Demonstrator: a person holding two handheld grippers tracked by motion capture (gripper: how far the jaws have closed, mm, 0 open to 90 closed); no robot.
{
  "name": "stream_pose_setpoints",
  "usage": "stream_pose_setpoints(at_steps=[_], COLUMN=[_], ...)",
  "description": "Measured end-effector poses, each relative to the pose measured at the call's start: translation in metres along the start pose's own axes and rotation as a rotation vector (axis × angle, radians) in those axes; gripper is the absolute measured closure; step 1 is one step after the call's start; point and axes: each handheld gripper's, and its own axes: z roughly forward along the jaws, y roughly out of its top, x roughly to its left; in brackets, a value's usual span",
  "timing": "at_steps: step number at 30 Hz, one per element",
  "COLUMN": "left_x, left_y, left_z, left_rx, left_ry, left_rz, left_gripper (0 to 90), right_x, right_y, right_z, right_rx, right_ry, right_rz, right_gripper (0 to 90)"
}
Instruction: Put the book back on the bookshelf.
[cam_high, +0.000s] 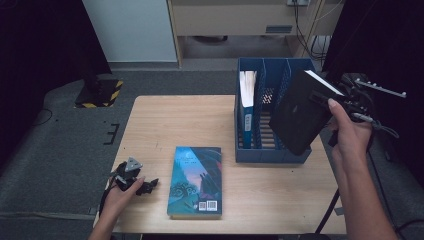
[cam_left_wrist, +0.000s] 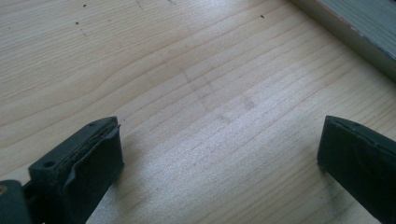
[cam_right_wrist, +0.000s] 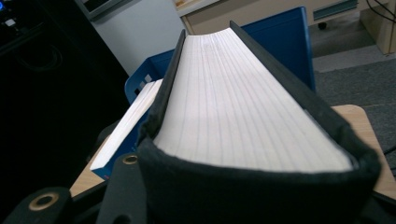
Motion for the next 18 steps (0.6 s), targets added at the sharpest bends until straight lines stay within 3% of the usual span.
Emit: stream_pose_setpoints(at_steps=[18], left_x=[0.000], left_y=[0.000], left_z=[0.000], left_rx=[-0.002], left_ry=[-0.001], left_rz=[-0.002], left_gripper=[0.0], right_x=[-0.027], right_y=[0.002], right_z=[0.002], right_rx=[0.027], right_ry=[-0.088], right_rz=[-0.007], right_gripper=[53.3])
